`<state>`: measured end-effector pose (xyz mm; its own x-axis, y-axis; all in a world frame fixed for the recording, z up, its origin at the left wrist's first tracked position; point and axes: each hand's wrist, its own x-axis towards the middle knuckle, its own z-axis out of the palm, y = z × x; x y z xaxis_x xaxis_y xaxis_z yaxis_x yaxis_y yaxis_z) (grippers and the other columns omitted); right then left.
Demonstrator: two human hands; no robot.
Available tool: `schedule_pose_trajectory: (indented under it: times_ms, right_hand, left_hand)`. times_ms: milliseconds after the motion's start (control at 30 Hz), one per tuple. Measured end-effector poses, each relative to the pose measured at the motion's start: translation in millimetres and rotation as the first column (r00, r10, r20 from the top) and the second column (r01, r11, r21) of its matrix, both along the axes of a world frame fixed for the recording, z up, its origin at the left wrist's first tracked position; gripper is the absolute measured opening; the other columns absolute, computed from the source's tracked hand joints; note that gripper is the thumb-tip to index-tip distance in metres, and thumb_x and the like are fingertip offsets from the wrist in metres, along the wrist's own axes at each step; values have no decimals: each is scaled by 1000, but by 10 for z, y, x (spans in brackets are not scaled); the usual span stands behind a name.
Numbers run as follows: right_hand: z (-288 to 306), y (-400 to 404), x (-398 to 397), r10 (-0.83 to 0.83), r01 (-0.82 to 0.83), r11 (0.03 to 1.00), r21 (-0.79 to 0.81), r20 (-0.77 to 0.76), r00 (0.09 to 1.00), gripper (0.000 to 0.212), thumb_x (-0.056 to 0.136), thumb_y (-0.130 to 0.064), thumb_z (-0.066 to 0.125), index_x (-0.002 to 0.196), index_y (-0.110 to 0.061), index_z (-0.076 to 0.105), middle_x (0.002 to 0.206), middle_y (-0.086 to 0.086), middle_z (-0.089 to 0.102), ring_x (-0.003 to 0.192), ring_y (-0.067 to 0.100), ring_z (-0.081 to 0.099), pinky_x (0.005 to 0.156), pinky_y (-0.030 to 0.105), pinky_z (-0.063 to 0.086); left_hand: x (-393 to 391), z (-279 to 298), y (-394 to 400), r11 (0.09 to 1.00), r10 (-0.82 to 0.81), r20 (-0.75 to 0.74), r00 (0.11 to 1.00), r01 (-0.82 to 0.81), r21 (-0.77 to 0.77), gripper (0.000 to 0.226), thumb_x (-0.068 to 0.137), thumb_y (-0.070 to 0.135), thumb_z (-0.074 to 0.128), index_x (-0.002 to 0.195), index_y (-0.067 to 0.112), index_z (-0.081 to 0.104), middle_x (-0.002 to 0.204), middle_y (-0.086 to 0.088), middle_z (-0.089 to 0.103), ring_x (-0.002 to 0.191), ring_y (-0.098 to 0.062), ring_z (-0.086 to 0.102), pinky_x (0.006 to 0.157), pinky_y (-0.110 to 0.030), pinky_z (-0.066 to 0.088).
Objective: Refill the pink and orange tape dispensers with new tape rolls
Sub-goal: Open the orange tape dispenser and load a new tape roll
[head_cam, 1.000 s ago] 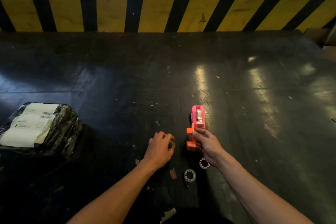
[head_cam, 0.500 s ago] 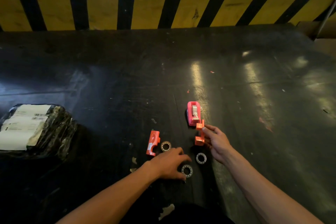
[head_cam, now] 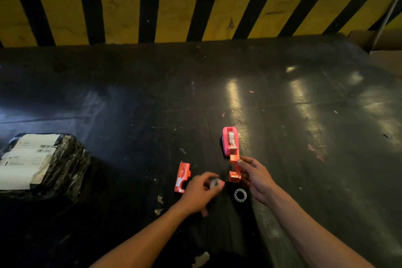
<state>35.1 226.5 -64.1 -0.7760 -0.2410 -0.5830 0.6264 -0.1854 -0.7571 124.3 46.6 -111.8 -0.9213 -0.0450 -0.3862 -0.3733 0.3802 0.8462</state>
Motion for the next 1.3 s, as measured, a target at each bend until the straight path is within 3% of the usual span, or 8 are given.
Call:
schedule_pose_trajectory:
  times_ms: [67,167,333,500,600,800,1000,1300]
  right_hand:
    - [34,-36,18,40,-40,999,2,-9,999,29,92,-7,61,121,-3,57,98,17,68,77,22,67,56,30,56]
    - [61,-93,43,98,-98,995,-5,-22,995,27,92,-8,61,119,-7,59,95,10,72,77,18,69,57,28,55]
    - [66,-175,72,194,-196,980,-32,-44,980,30,90,-10,64,120,-8,60,98,12,74,76,19,70,62,31,57]
    - [31,-257,113,248,-252,967,-51,-66,966,34,89,-7,66,121,-8,56,97,20,71,74,25,68,65,35,57]
    - [6,-285,126,274,-278,960,-33,-93,957,37,87,-8,69,121,-10,55,104,27,70,81,31,67,70,40,56]
    - [-26,-332,134,255,-255,967,18,-100,962,41,84,-13,73,121,-17,54,108,26,71,85,32,73,67,40,58]
    - [-38,-351,175,314,-315,949,2,-93,945,45,88,-10,69,124,-32,56,109,28,70,88,32,73,70,39,58]
    - [-38,-406,165,311,-312,946,-90,-24,950,47,89,-10,66,130,-33,57,109,23,70,82,28,75,63,32,58]
  left_hand:
    - [-64,-2,-46,955,202,84,976,-216,203,30,87,43,72,115,32,64,105,2,73,86,-6,73,62,-18,53]
    - [-128,25,-123,860,379,144,914,-405,310,33,85,35,77,111,21,63,104,-2,75,84,-10,75,66,-22,56]
    - [-176,112,-172,672,481,259,838,-542,505,30,90,24,70,119,27,60,112,-11,71,93,-19,76,72,-28,60]
    - [-269,202,-107,550,551,345,760,-642,534,26,92,23,69,113,10,61,104,-16,76,88,-23,77,70,-32,61]
    - [-301,208,-99,595,524,377,764,-645,480,36,83,37,76,107,13,64,101,-13,78,94,-27,75,84,-44,57]
    - [-285,288,-73,654,471,329,818,-575,492,36,75,46,80,96,20,67,89,-4,80,77,-16,77,54,-29,54]
    - [-244,393,-114,704,464,242,852,-520,483,29,91,28,70,112,48,69,109,-11,71,98,-26,72,84,-48,61]
    - [-220,515,-118,773,397,204,895,-446,452,21,95,27,65,115,31,67,110,-12,70,89,-25,75,68,-37,62]
